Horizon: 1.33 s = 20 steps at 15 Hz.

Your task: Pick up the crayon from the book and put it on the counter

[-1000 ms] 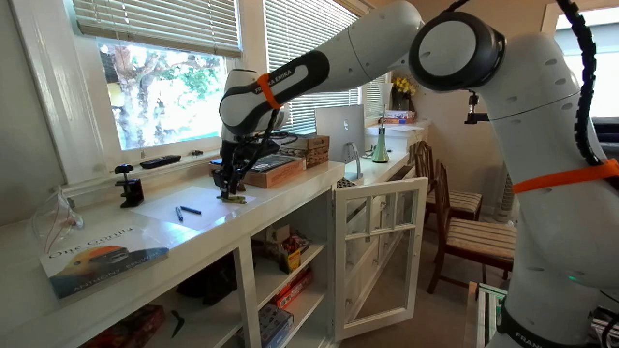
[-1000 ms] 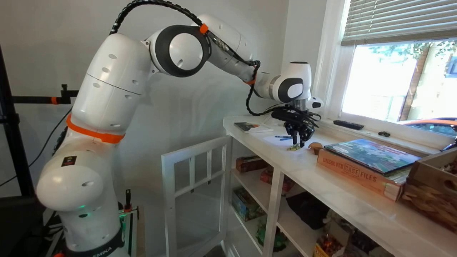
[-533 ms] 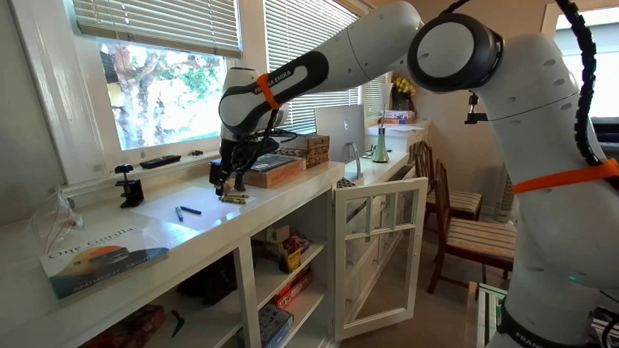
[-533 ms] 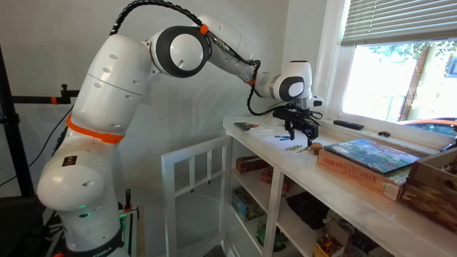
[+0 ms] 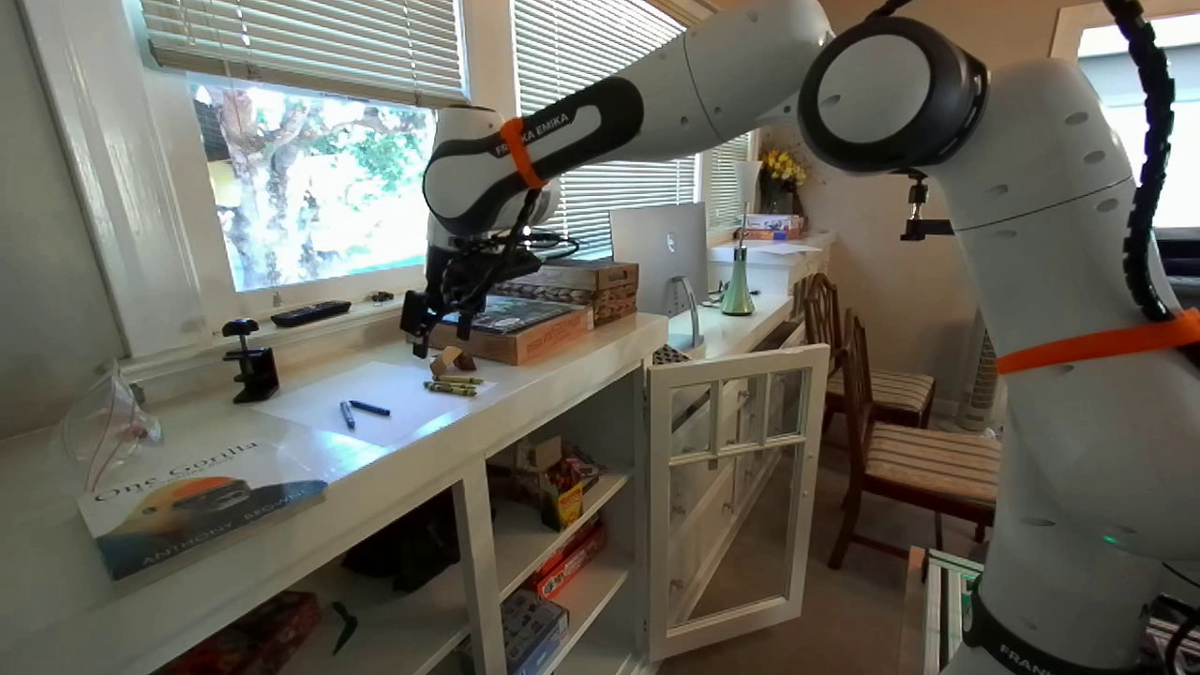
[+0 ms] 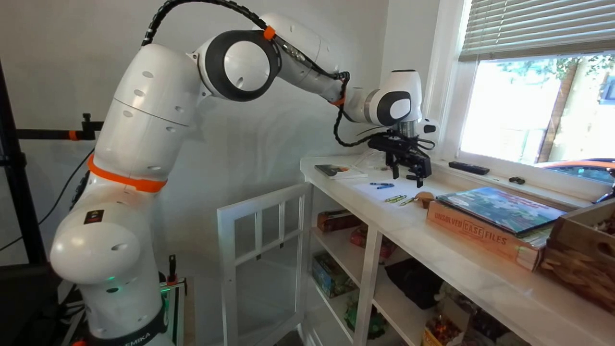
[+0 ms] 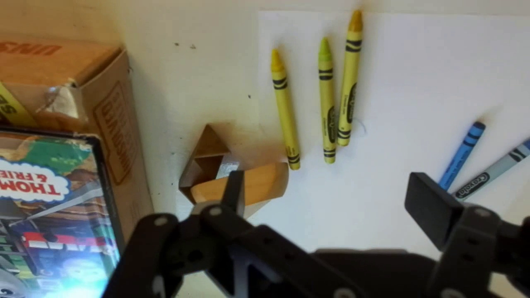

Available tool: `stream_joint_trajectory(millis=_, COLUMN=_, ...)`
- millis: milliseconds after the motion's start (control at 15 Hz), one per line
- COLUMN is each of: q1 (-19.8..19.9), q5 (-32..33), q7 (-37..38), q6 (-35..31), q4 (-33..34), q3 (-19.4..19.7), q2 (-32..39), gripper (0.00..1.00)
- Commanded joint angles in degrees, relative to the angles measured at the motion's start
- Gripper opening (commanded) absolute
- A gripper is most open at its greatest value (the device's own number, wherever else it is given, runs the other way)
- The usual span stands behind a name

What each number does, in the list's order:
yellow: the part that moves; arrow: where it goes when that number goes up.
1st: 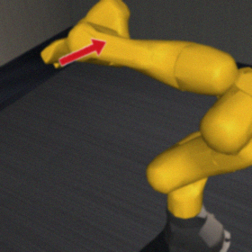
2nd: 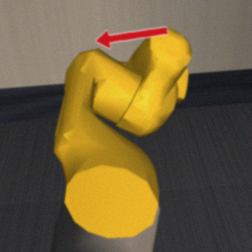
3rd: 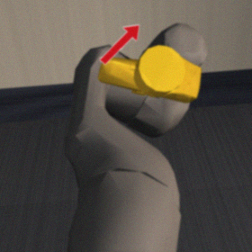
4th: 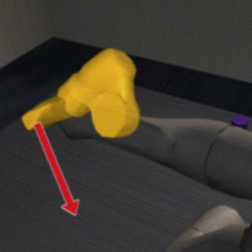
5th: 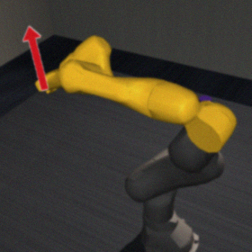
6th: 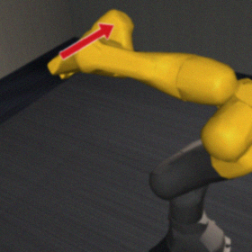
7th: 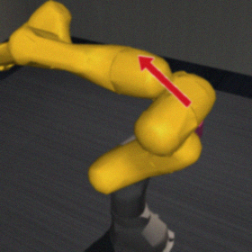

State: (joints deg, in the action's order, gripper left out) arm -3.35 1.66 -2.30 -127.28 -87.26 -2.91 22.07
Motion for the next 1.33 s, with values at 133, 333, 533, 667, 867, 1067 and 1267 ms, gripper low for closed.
stream_joint_trajectory(millis=133, q1=-0.2, q5=-1.4, q7=1.1, q6=8.3, q4=-0.4, q3=-0.5, q2=-4.5, gripper=1.00)
stream_joint_trajectory(millis=333, q1=-0.4, q5=-0.9, q7=1.6, q6=9.2, q4=-2.4, q3=-0.6, q2=-7.4, gripper=1.00)
stream_joint_trajectory(millis=533, q1=-0.6, q5=-1.4, q7=2.0, q6=9.7, q4=-4.0, q3=-0.8, q2=-9.8, gripper=1.00)
stream_joint_trajectory(millis=667, q1=-0.7, q5=-1.4, q7=2.1, q6=9.5, q4=-4.9, q3=-0.9, q2=-11.0, gripper=1.00)
stream_joint_trajectory(millis=867, q1=-0.6, q5=-1.3, q7=1.8, q6=9.1, q4=-6.4, q3=-1.1, q2=-12.4, gripper=1.00)
stream_joint_trajectory(millis=1067, q1=-0.5, q5=-1.8, q7=1.3, q6=9.2, q4=-7.3, q3=-1.2, q2=-13.4, gripper=1.00)
stream_joint_trajectory(millis=1267, q1=-0.4, q5=-1.8, q7=0.9, q6=9.0, q4=-8.1, q3=-1.3, q2=-14.0, gripper=1.00)
